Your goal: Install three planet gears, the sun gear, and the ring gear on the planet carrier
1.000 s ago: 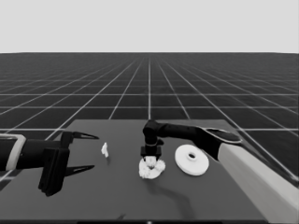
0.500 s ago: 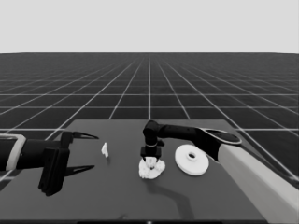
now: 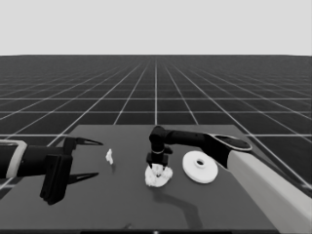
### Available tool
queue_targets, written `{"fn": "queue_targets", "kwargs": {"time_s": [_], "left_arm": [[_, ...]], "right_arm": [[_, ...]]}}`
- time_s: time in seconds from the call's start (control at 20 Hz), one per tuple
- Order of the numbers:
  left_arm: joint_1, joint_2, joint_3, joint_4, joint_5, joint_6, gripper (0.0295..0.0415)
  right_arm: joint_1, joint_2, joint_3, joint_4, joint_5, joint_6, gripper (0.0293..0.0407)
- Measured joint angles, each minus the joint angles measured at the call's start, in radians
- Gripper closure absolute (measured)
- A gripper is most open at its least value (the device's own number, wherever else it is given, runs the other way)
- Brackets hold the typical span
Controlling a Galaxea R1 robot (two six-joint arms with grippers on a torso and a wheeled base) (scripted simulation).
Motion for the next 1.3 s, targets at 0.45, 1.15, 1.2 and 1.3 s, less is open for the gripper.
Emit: {"fn": "queue_targets", "kwargs": {"time_s": [0.45, 1.15, 1.2, 1.3], "left_arm": [[0.0, 0.0, 0.0, 0.0, 0.0, 0.0, 0.0326], [0.0, 0.0, 0.0, 0.0, 0.0, 0.0, 0.0326], [0.0, 0.0, 0.0, 0.0, 0.0, 0.0, 0.0326], [0.0, 0.0, 0.0, 0.0, 0.0, 0.0, 0.0326]], "right_arm": [[-0.007, -0.001, -0.001, 0.0, 0.0, 0.094, 0.0391], [-0.008, -0.001, -0.001, 0.0, 0.0, 0.241, 0.0391], [-0.008, -0.001, -0.001, 0.0, 0.0, 0.251, 0.0391], [-0.008, -0.001, -0.001, 0.0, 0.0, 0.272, 0.0391]]}}
